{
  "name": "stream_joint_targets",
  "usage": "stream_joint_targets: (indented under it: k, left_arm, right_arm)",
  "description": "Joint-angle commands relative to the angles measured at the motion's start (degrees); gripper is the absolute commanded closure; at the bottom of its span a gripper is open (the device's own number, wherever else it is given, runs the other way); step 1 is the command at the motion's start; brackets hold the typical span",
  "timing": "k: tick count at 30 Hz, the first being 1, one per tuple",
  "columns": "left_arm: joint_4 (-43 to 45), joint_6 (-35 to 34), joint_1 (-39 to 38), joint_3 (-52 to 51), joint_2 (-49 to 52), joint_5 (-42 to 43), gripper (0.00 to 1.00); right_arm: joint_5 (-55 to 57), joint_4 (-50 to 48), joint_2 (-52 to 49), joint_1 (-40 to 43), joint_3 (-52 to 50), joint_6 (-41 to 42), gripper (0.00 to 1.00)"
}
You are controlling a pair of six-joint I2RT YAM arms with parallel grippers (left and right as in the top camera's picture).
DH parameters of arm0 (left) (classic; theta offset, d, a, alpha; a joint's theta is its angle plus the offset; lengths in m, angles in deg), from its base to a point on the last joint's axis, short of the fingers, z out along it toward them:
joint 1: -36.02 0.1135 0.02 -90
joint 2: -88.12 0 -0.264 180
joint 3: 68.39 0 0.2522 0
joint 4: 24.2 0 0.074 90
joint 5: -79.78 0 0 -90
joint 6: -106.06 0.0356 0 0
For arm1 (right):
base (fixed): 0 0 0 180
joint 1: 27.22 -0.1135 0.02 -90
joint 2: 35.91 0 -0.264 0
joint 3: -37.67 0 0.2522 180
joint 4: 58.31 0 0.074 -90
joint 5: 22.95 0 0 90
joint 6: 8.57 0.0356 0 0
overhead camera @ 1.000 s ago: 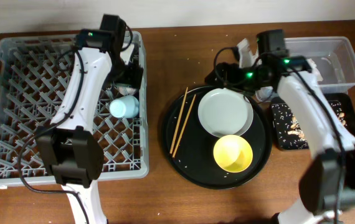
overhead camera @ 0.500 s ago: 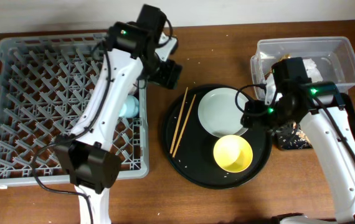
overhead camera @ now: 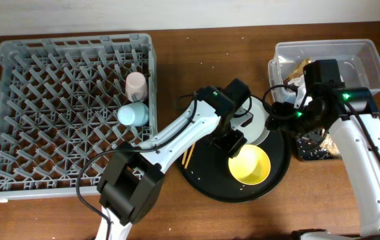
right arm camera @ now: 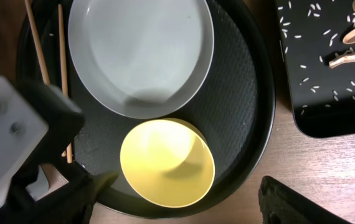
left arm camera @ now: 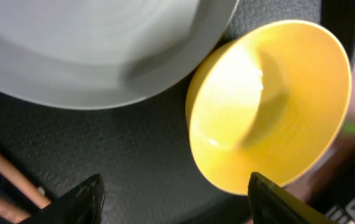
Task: Sort waste into correct bins and load items into the dishwasher rack
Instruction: 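Reach the left gripper to the yellow bowl on the round tray and grasp it, then carry the yellow bowl with the left gripper and stand it in the rack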
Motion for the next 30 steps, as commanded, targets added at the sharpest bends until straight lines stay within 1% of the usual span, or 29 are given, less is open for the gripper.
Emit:
stream_joint_targets:
  k: [1, 2, 3, 4, 5, 7, 10, 12, 13, 14, 16, 18, 20, 22, 23, 24, 25, 26, 27, 28, 29, 30]
  left_arm:
    - [4.57, -0.31, -0.13, -4.85, -0.35, 3.93, 0.3]
    - [5.16, -0.31, -0.13, -5.29, -0.33, 4.13, 0.31]
    - [6.14, -0.31, -0.13, -6.03, -0.31, 4.83, 0.37]
    - [6.51, -0.31, -0.13, -6.32, 0.11, 5.44, 0.39]
    - [6.8, -0.28, -0.13, -6.4, 1.31, 6.25, 0.44]
    - [7.13, -0.28, 0.07, -6.4, 4.28, 8.63, 0.47]
    - [7.06, -0.28, 0.85, -6.4, 4.74, 9.88, 0.65]
    - [6.93, -0.31, 0.96, -6.4, 5.03, 10.95, 0.79]
    - [6.93, -0.57, 1.27, -6.38, 5.03, 10.99, 0.91]
    - [6.93, -1.42, 1.6, -6.38, 5.01, 10.93, 0.99]
    - [4.55, -2.01, 2.91, -4.83, 4.7, 10.97, 0.99]
    - [-1.73, -1.33, 4.39, 2.38, 3.56, 10.78, 0.99]
    - [-9.35, -1.66, 7.85, 13.31, 1.25, 4.28, 0.99]
    - [-16.65, -2.01, 14.93, 21.99, -0.63, -0.57, 0.99]
    - [-18.6, -1.99, 19.63, 25.46, -1.03, -4.59, 0.99]
    - [-18.75, -1.99, 24.24, 27.67, -1.05, -10.73, 0.99]
    - [-16.61, -1.99, 29.18, 28.37, -1.05, -22.14, 1.0]
    - [-14.51, -1.97, 31.82, 28.35, -1.05, -31.78, 1.0]
    - [-11.52, -1.92, 33.29, 28.35, -1.05, -47.82, 0.99]
    - [-7.98, -1.92, 33.27, 28.33, -0.98, -61.99, 0.99]
    - [-4.72, -1.92, 33.29, 28.33, -0.98, -68.24, 1.0]
    - [-0.87, -1.97, 33.33, 28.33, -0.9, -71.73, 1.0]
  right_arm:
    - [1.81, 0.09, 0.2, 0.42, -0.15, 0.66, 0.15]
    - [1.81, 0.07, 0.2, 0.42, -0.15, 0.66, 0.15]
    - [1.81, -0.02, 0.2, 0.42, -0.15, 0.68, 0.15]
    - [1.81, -0.09, 0.2, 0.42, -0.15, 0.66, 0.15]
    - [1.84, -0.15, 0.2, 0.42, -0.15, 0.66, 0.15]
    - [2.05, -0.22, 0.2, 0.42, -0.15, 0.66, 0.15]
    - [2.05, -0.2, 0.2, 0.42, -0.15, 0.66, 0.15]
    - [2.05, -0.2, 0.2, 0.42, -0.15, 0.66, 0.15]
    - [2.05, -0.13, 0.2, 0.42, -0.15, 0.63, 0.15]
    - [2.05, -0.13, 0.2, 0.42, -0.15, 0.63, 0.15]
    - [2.08, -0.17, 0.2, 0.42, -0.15, 0.66, 0.15]
    - [2.05, -0.17, 0.22, 0.42, -0.13, 0.61, 0.15]
    - [2.1, -0.48, 0.2, 0.44, -0.13, 0.46, 0.14]
    - [3.39, -1.31, 0.2, 0.44, -0.13, 0.46, 0.14]
    - [3.39, -1.6, 0.22, 0.44, -0.13, 0.46, 0.14]
    - [3.34, -1.9, 0.2, 0.42, -0.13, 0.46, 0.14]
    - [3.34, -2.29, 0.2, 0.42, -0.13, 0.46, 0.14]
    - [3.34, -2.95, 0.2, 0.42, -0.13, 0.48, 0.13]
    - [3.37, -3.67, 0.2, 0.42, -0.13, 0.46, 0.13]
    - [3.37, -4.13, 0.2, 0.42, -0.13, 0.46, 0.13]
    - [3.37, -4.28, 0.2, 0.42, -0.13, 0.46, 0.13]
    - [3.37, -4.28, 0.22, 0.42, -0.13, 0.46, 0.13]
